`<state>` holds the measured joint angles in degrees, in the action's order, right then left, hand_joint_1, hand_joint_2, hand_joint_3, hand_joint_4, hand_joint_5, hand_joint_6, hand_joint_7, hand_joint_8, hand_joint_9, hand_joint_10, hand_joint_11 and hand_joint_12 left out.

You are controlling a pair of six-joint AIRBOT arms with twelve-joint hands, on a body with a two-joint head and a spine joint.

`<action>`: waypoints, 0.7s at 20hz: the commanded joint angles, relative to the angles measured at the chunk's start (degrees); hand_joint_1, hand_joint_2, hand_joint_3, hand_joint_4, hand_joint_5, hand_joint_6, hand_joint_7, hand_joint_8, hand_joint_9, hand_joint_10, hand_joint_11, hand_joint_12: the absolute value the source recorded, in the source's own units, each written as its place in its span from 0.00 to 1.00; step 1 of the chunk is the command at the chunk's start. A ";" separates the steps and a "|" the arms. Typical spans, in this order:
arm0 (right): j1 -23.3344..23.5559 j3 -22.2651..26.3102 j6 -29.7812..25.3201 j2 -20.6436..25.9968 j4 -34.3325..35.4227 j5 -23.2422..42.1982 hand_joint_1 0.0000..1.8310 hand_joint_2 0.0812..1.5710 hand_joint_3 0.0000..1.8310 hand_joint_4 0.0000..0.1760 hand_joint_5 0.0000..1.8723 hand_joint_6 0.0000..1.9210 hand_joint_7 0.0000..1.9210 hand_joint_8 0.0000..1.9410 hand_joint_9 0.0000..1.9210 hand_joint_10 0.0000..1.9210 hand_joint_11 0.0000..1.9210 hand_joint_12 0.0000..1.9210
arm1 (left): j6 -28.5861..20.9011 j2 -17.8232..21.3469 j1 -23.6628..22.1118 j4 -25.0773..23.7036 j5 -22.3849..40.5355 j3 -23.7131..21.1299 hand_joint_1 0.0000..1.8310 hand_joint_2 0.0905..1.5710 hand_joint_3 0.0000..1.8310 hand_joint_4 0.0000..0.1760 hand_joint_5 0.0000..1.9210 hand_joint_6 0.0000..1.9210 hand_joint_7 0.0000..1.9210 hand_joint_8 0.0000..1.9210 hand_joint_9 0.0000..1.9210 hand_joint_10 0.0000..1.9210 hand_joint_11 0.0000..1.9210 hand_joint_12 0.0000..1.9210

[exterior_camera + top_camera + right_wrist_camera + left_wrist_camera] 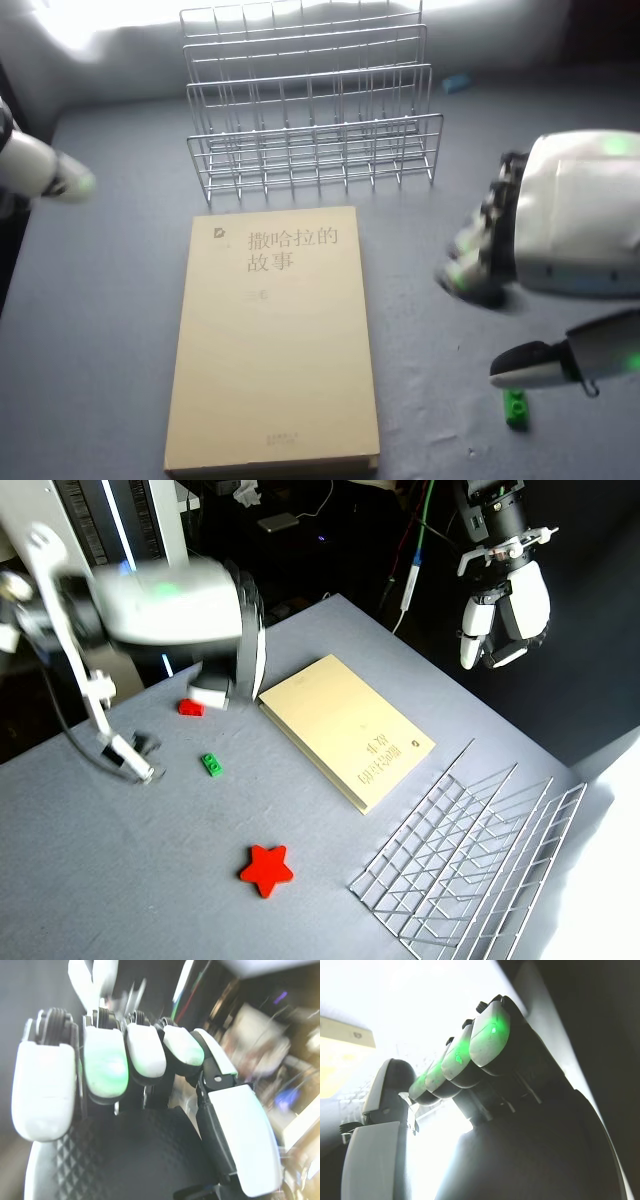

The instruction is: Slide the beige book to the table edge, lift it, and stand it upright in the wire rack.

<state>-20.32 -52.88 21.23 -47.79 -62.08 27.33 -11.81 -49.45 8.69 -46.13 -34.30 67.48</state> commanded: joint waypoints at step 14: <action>6.43 -4.58 -55.90 -4.96 -53.58 -2.48 0.06 0.71 0.00 0.00 0.08 0.00 0.08 0.00 0.08 0.00 0.00 0.25 | 6.64 0.59 0.34 -2.70 4.75 2.12 0.21 0.67 0.00 0.00 0.15 0.00 0.15 0.00 0.14 0.00 0.00 0.34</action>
<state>-14.15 -57.34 -35.75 -52.95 -118.28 26.17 -4.38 -49.60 9.28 -45.69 -30.83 69.38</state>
